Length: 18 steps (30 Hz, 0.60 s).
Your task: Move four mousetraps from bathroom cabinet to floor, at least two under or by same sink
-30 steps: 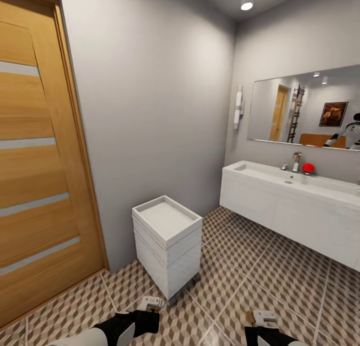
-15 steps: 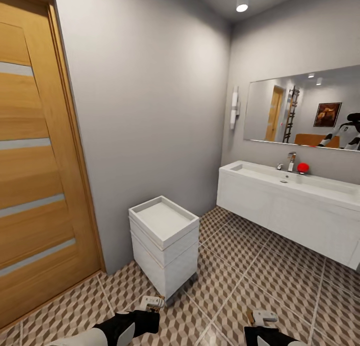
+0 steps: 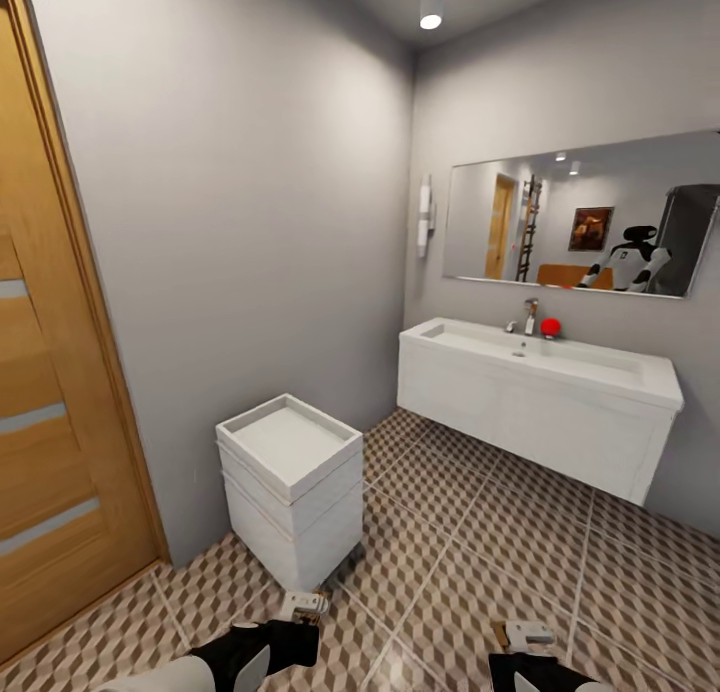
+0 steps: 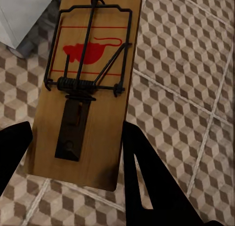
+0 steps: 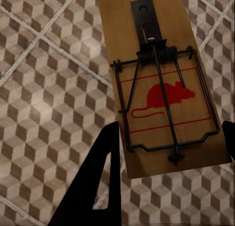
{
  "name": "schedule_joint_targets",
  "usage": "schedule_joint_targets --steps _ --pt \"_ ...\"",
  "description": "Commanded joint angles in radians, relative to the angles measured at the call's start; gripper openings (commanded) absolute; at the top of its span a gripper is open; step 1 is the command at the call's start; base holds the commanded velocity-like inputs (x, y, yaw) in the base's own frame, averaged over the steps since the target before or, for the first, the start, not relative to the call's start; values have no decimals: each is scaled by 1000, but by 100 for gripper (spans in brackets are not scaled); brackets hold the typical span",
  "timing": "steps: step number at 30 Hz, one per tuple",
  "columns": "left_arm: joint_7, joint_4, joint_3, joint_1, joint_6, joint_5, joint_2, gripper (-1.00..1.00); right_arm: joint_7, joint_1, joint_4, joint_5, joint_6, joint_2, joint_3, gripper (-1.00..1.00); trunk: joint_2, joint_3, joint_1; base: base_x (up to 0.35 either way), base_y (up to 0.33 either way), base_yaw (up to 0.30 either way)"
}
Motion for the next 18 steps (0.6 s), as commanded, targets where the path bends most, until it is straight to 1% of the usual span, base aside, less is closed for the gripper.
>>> schedule_joint_targets --steps 1,5,12,15,18 --pt "-2 -1 -7 -1 4 9 1 -100 -3 -1 2 9 1 0 -8 -100 -1 -2 0 0 0 -216" --pt "0 -1 -7 -1 0 9 2 -100 -4 -1 2 10 1 0 -8 -100 -1 -2 0 0 0 -99" --pt "6 -1 -7 -1 -3 8 4 -100 -3 -1 2 10 0 0 -8 -100 -1 -2 0 8 0 -21" --pt "7 -3 -7 -1 -3 6 4 -100 -3 -1 2 10 0 0 -8 -100 -1 -2 0 184 0 -2" --pt "8 -4 -7 -1 -2 5 4 -100 -3 -1 2 11 1 1 -8 -100 -1 -2 0 284 0 -1"
